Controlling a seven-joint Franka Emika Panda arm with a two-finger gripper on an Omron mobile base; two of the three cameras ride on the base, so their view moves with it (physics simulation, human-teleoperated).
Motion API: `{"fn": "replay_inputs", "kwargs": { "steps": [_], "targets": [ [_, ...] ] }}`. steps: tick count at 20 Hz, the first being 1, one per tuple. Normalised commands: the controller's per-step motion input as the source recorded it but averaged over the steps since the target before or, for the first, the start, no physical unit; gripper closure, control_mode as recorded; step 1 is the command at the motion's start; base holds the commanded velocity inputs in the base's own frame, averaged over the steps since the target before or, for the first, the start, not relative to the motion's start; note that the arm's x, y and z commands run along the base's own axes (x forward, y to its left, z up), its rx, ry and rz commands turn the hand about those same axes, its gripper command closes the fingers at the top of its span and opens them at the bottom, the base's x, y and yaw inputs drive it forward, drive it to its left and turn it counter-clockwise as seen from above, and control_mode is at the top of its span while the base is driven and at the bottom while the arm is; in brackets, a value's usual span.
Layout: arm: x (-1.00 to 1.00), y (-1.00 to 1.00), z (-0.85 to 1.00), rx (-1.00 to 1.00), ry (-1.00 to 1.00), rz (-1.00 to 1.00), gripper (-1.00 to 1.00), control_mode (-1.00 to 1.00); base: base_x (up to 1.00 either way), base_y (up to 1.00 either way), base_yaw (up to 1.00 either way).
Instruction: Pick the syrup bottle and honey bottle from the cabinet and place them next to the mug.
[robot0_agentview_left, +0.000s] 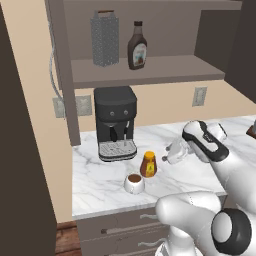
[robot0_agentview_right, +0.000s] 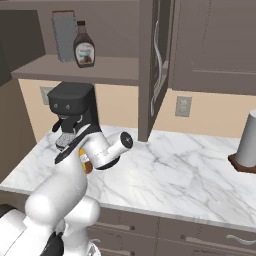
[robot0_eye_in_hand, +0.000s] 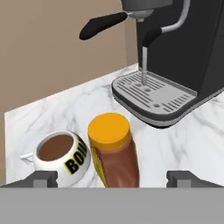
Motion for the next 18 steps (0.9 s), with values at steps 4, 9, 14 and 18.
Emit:
{"fn": "replay_inputs", "kwargs": {
  "steps": [4,9,14,18],
  "targets": [
    [-0.01,0.0,0.41,-0.01,0.15,-0.22,-1.0,-1.0,0.0,0.0,0.0],
    [0.0,0.3,0.32,-0.08,0.13,-0.35,-1.0,-1.0,0.0,0.0,0.0],
    [0.0,0.37,0.72,-0.14,0.12,-0.36,-1.0,-1.0,0.0,0.0,0.0],
    [-0.03,0.11,1.0,-0.12,0.01,-0.26,-1.0,-1.0,0.0,0.0,0.0]
  ]
}}
